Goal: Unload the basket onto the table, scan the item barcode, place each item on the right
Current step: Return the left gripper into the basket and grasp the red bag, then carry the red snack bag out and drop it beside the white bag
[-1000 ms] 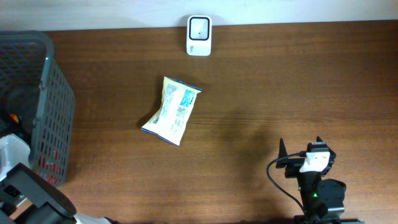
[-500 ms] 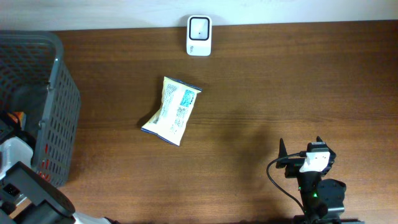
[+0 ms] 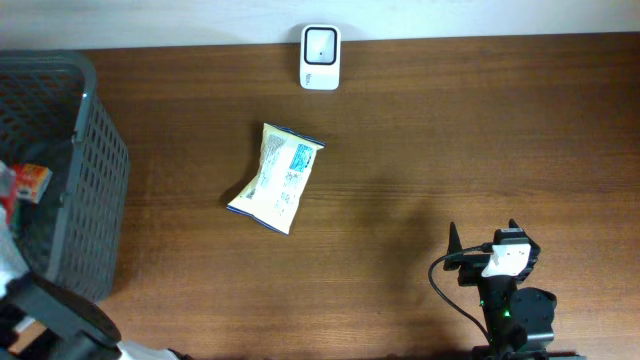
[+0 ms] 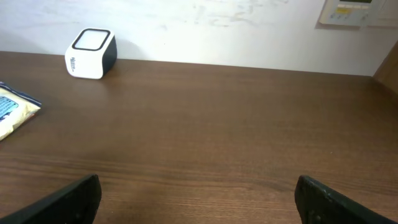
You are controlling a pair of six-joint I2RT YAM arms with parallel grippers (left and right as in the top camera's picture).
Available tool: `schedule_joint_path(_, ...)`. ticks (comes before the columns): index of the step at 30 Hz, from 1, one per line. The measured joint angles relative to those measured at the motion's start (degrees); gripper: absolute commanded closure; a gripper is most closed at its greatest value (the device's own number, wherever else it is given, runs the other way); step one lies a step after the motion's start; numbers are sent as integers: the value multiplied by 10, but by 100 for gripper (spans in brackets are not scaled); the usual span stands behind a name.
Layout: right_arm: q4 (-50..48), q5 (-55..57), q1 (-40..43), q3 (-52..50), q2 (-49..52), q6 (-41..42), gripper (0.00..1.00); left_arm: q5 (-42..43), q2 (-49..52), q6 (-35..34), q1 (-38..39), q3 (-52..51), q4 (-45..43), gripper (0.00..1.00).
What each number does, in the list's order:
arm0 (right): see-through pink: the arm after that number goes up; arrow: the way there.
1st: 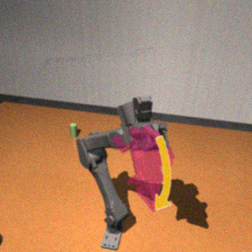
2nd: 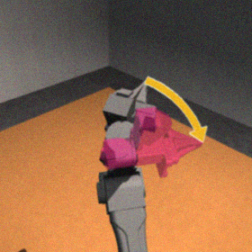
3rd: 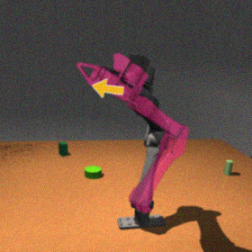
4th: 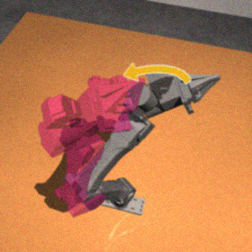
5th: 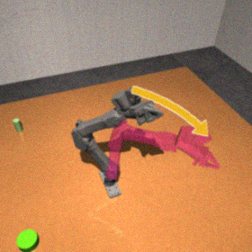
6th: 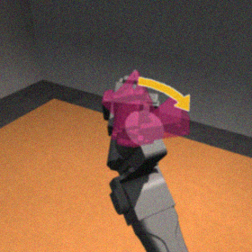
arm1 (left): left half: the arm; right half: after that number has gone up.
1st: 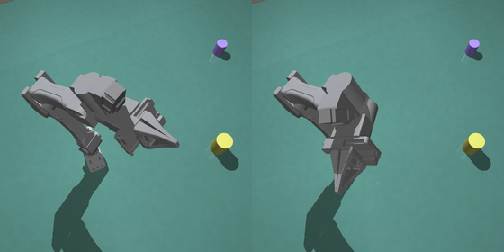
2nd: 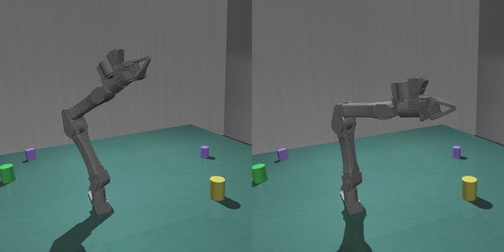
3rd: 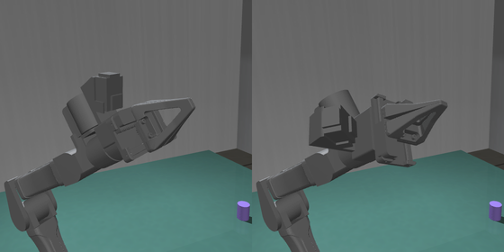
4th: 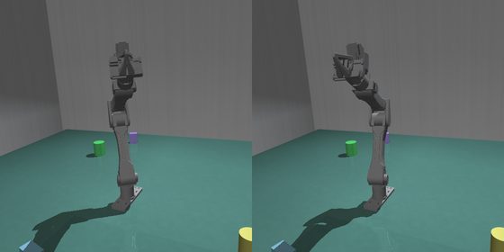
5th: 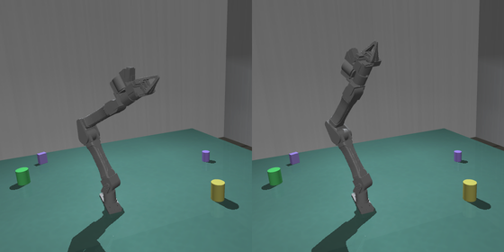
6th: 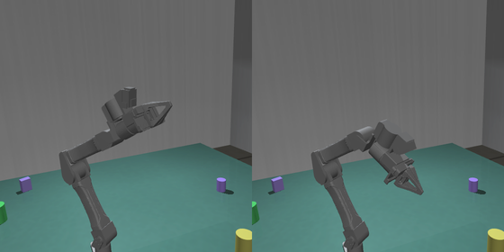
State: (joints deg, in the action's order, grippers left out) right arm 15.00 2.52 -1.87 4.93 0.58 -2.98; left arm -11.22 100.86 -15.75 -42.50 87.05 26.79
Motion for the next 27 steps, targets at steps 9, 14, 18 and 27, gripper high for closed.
schedule_joint_path(9, 0, 0, 0, 0, 0, 0, 1, 226, -120, 15, 5, 107, -20, 100)
schedule_joint_path(14, 0, 0, 0, 0, 0, 0, 2, 307, -161, 56, 74, 107, -10, 100)
schedule_joint_path(18, 0, 0, 0, 0, 0, 0, 1, 322, -183, 129, 192, 107, 59, 100)
schedule_joint_path(27, 0, 0, 0, 0, 0, 0, 2, 225, -94, 161, 450, 107, 103, 100)
